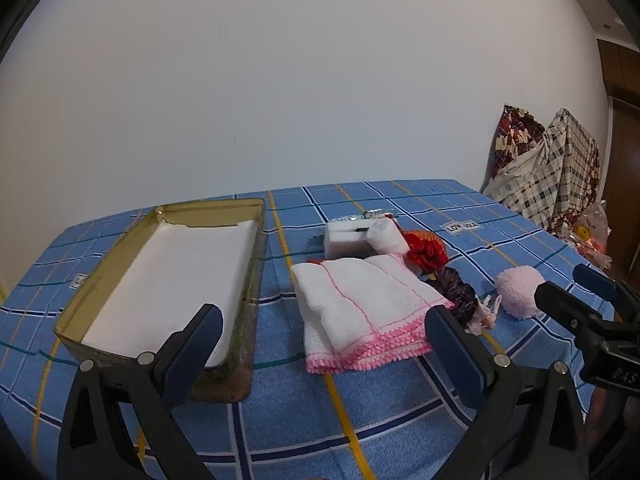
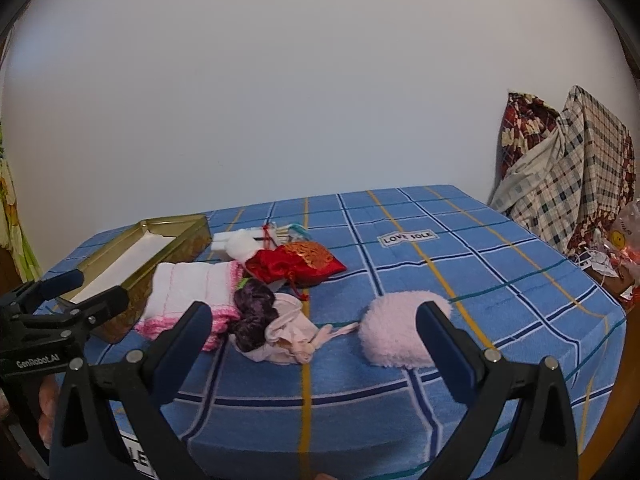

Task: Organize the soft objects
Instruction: 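Move both tools toward the white towel and pink pouf, then grasp the white pink-trimmed towel with the left tool while the right tool grasps the pink pouf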

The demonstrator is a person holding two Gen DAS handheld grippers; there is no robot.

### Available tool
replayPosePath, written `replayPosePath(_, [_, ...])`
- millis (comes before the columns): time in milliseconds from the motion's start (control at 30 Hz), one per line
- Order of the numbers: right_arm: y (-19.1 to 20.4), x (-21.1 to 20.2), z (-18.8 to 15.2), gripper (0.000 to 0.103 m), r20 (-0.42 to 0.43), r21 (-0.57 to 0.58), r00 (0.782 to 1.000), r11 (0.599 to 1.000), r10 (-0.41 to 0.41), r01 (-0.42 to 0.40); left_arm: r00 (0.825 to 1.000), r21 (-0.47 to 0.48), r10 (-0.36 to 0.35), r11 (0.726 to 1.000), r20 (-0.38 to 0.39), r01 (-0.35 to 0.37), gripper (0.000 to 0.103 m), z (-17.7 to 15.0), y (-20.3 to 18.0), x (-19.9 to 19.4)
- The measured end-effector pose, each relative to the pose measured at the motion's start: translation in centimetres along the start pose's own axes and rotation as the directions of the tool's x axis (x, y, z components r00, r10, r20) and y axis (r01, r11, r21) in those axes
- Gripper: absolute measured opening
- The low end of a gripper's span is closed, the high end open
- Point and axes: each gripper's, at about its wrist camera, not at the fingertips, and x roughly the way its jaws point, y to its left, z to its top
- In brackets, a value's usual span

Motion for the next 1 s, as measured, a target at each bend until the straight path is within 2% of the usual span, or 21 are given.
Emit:
replayPosePath(200, [-2.3, 0.3, -0.2, 0.103, 0.000, 0.025, 0.999, 0.998, -0.053, 0.053, 0.999, 0.009, -0.046, 0.999, -0.015, 0.046, 0.102, -0.2, -0.7, 0.4])
replayPosePath(333, [-4.1, 1.4, -0.7, 0.103, -0.030, 0.047, 0.996, 0.995, -0.088, 0.089, 0.996, 0.015, -0.075, 0.997, -0.054, 0.076, 0.102, -0.4, -1.7, 1.5])
replayPosePath(467, [-5.5, 2.2, -1.2, 0.103, -0.059, 0.056, 0.992, 0.992, -0.111, 0.114, 0.994, 0.047, -0.062, 0.997, -0.085, 0.066, 0.102, 0.0, -3.1, 2.8])
replayPosePath(700, [-6.1, 3.8, -1.8, 0.103, -0.110, 0.063, 0.989, 0.993, -0.096, 0.104, 0.987, 0.095, -0.033, 0.994, -0.157, 0.048, 0.102, 1.1, -4.4, 5.5])
replayPosePath(767, [-6.2, 4.3, -1.9, 0.101, -0.125, 0.062, 0.989, 0.994, -0.084, 0.092, 0.983, 0.104, -0.015, 0.994, -0.184, 0.034, 0.102, 1.0, -4.4, 6.3])
replayPosePath(900, [-6.2, 4.9, -1.9, 0.095, -0.147, 0.060, 0.987, 0.995, -0.069, 0.079, 0.973, 0.084, -0.022, 0.996, -0.231, 0.043, 0.102, 0.4, -4.1, 7.5])
replayPosePath(1000, [-6.2, 5.6, -1.9, 0.088, -0.170, 0.050, 0.983, 0.996, -0.067, 0.077, 0.974, 0.069, -0.030, 0.997, -0.223, 0.046, 0.101, 0.5, -3.8, 7.3])
